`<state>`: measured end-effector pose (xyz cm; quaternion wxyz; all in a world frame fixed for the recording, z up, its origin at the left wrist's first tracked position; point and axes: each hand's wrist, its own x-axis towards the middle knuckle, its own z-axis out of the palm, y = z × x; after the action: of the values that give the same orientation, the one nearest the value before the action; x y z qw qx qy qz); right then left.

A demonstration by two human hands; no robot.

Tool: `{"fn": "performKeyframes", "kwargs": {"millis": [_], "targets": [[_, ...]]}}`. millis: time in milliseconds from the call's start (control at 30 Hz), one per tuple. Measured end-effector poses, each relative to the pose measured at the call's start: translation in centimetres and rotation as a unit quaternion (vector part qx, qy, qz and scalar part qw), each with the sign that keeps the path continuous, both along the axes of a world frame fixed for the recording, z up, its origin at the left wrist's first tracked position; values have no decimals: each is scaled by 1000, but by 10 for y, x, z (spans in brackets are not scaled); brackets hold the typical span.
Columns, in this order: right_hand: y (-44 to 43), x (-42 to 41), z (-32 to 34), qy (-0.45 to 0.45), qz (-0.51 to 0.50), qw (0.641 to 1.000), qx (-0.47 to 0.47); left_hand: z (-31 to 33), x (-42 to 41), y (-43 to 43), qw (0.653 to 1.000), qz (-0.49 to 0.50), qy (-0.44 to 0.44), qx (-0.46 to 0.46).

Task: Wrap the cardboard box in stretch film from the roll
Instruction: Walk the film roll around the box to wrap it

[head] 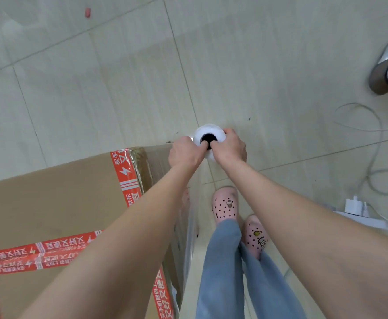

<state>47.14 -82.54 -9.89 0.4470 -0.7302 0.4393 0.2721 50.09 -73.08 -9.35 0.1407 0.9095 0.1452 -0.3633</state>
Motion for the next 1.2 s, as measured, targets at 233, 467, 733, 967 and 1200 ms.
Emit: {"fn": "performKeyframes", "kwargs": {"millis": [233,467,733,967,1200], "targets": [[-11,10,3,13,45,999,-12,4,34,-20,958,-281,-31,-42],[-26,24,6,13,96,995,-36,2,47,-37,942,-332,-49,-2],[-17,71,16,-73,121,990,-14,3,74,-10,997,-45,-55,-32],[4,95,10,-23,130,987,87,1,91,24,980,198,-25,-12],[27,123,9,-9,131,987,89,6,109,30,999,4,-37,12]]}}
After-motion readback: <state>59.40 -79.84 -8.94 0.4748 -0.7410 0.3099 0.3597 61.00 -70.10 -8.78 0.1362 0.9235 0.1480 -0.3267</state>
